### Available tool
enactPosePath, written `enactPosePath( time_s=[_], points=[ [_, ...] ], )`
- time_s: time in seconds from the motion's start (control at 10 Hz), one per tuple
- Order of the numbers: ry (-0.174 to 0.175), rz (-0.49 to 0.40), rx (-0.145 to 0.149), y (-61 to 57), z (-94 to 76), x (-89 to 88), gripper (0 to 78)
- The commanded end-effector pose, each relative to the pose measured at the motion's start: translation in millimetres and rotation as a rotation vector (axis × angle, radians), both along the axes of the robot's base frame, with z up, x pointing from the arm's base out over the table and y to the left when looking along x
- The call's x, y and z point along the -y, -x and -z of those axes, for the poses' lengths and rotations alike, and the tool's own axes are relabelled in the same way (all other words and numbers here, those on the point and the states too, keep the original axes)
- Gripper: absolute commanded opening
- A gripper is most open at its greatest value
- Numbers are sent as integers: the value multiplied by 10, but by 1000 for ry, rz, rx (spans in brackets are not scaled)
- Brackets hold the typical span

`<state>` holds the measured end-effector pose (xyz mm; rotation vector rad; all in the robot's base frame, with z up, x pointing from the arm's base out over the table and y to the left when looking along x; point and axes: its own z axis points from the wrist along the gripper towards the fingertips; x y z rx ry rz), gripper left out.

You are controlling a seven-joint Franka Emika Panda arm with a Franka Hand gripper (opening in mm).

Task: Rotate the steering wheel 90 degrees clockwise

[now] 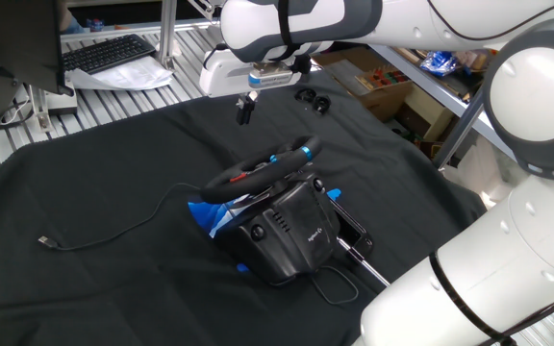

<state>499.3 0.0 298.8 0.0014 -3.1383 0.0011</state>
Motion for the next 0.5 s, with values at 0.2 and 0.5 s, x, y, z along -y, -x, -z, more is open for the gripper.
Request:
enactPosePath(
  time_s=[0.2, 0.5],
  points=[
    [-91, 53, -47, 0, -1, 0, 0],
    [-84, 52, -48, 0, -1, 1, 0]
  ],
)
